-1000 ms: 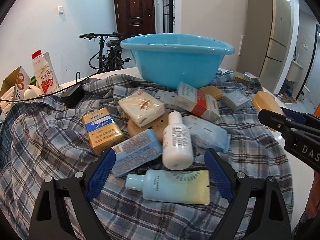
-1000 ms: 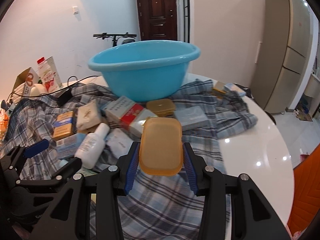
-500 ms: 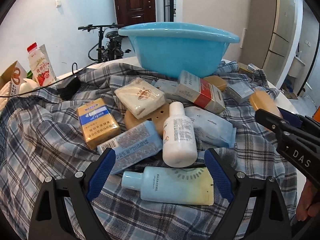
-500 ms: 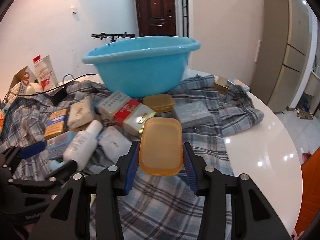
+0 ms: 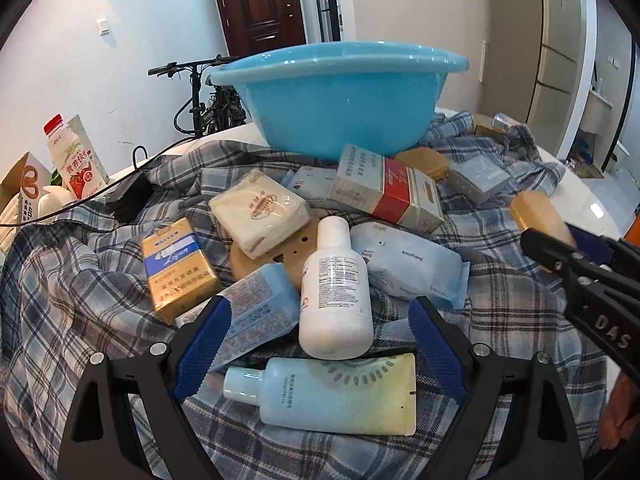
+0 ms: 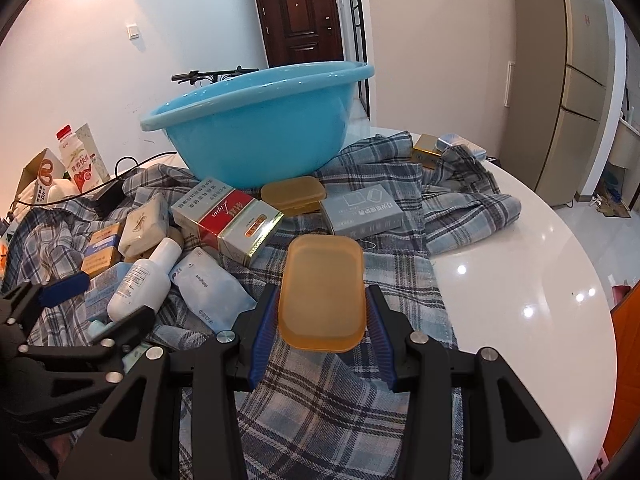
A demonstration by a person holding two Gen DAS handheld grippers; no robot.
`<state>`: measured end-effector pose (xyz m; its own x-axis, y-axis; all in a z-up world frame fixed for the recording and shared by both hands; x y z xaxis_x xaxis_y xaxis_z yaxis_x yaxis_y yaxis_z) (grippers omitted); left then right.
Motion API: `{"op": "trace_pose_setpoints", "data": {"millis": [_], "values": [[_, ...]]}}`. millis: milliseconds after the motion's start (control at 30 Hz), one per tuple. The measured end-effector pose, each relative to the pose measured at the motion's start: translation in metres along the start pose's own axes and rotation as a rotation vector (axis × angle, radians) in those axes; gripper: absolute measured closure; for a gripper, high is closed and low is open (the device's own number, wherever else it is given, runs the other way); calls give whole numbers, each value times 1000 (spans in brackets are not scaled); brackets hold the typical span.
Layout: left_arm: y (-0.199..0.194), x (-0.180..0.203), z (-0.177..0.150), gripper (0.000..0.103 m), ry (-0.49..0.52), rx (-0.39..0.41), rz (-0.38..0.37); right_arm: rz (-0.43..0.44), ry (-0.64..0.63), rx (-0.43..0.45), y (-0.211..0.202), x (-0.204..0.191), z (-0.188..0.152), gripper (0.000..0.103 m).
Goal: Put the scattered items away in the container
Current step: 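Close the left gripper on the white round jar while the right holds the orange case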
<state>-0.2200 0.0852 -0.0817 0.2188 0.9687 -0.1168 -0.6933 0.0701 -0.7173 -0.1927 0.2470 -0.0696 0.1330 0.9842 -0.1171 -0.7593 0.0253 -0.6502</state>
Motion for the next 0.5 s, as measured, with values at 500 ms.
{"op": "trace_pose_setpoints", "data": {"millis": [500], "values": [[16, -2, -5, 37, 40, -4, 48, 2, -1, -18, 4, 0, -3, 61]]}}
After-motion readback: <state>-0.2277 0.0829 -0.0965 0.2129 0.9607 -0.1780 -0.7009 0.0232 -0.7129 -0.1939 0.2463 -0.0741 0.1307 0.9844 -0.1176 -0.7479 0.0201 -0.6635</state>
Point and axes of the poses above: each gripper's, at about its wrist camera, not at the fingertips, and y roughly the way its jaws point, x to its right, z to its top, the point moved 5 cm from there along y, roughly the way its jaws point, and after that the axes turned 4 degrees about x, right-handed, at the moved point
